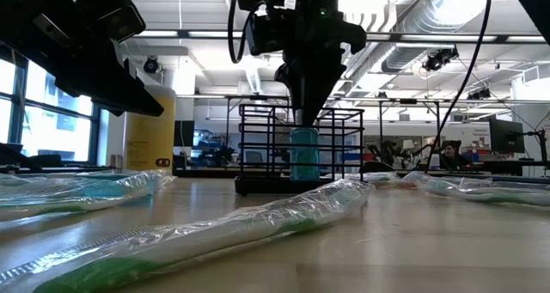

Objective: Pick & Place toothbrushing station
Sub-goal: Put the blue mouthwash into the wire organizer

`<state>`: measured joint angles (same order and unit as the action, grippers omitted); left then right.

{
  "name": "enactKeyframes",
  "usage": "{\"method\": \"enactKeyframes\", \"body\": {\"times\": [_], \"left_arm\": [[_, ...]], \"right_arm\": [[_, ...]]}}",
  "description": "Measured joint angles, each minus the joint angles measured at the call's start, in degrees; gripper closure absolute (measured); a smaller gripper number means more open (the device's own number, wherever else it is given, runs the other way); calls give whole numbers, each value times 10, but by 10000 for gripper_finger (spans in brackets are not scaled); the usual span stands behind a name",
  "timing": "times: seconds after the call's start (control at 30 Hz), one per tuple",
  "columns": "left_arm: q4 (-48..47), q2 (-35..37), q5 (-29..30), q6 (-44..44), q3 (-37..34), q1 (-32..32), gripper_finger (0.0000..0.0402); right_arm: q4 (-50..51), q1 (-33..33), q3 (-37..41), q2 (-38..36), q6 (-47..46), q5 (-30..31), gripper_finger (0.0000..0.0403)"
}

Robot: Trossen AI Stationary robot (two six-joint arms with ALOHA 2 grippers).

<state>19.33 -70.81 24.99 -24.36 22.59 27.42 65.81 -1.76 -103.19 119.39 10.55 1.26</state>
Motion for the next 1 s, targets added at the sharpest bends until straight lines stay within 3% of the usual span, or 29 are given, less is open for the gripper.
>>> {"method": "enactKeyframes", "body": {"times": [0.53, 1.0], "left_arm": [[0, 0, 0, 0, 0, 0, 382], [-4, 0, -3, -4, 0, 0, 382]], "right_arm": [[26, 0, -1, -5, -4, 2, 263], [73, -2, -82, -4, -28, 4, 263]]}}
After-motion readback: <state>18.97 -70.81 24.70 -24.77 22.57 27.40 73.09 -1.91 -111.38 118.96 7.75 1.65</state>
